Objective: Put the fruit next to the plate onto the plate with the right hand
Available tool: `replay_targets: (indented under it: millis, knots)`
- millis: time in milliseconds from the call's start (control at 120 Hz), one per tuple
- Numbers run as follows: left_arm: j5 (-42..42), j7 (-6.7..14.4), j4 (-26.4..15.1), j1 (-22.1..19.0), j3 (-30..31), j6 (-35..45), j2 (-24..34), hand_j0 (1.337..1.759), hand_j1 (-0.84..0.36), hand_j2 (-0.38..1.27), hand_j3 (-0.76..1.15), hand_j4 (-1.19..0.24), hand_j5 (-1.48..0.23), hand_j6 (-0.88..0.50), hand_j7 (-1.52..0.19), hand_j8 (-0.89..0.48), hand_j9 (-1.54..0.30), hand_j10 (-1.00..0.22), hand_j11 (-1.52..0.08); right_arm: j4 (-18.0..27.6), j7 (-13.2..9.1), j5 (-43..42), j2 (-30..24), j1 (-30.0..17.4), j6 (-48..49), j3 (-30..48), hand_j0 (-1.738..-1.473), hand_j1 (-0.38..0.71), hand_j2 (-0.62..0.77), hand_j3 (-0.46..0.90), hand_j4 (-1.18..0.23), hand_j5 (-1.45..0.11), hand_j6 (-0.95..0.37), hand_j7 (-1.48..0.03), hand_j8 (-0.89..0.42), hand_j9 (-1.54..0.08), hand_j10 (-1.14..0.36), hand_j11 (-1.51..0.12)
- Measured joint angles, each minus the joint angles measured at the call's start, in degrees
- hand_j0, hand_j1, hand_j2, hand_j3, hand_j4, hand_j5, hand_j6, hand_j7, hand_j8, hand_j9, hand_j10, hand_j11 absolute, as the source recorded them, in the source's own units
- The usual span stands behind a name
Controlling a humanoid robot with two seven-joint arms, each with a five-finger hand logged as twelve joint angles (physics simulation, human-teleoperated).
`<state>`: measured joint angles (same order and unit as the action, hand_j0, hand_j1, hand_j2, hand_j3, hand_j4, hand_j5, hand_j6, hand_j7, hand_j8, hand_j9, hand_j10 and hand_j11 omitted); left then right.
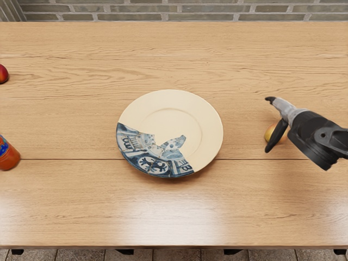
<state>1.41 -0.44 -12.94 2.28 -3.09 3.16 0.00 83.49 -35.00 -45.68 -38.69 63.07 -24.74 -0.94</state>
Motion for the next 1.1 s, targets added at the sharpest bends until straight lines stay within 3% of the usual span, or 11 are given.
replay_targets:
  millis: [758, 892, 1100]
  knots:
    - [0.0, 0.0, 0.0, 0.0, 0.0, 0.0, 0.0, 1.658, 0.35, 0.0, 0.0, 0.0, 0.0, 0.0, 0.0, 0.0, 0.0, 0.0, 0.0, -0.7, 0.0, 0.5, -1.0, -1.7, -0.1, -0.5, -1.658, 0.13, -0.08, 0.0, -0.41, -0.54, -0.41, -0.53, -0.41, -0.53, -0.38, -0.56]
    - [0.0, 0.0, 0.0, 0.0, 0.0, 0.0, 0.0, 1.658, 0.35, 0.0, 0.0, 0.0, 0.0, 0.0, 0.0, 0.0, 0.0, 0.0, 0.0, -0.7, 0.2, 0.1, -1.0, -2.2, 0.1, -0.3, -1.657, 0.21, -0.08, 0.0, -0.5, -0.61, -0.49, -0.63, -0.29, -0.71, -0.26, -0.75]
    - [0.0, 0.0, 0.0, 0.0, 0.0, 0.0, 0.0, 1.658, 0.35, 0.0, 0.0, 0.0, 0.0, 0.0, 0.0, 0.0, 0.0, 0.0, 0.0, -0.6, 0.2, 1.0, -1.0, -2.4, 0.3, 0.0, -1.651, 0.27, -0.03, 0.0, -0.65, -0.76, -0.38, -0.81, -0.18, -0.87, -0.16, -0.9]
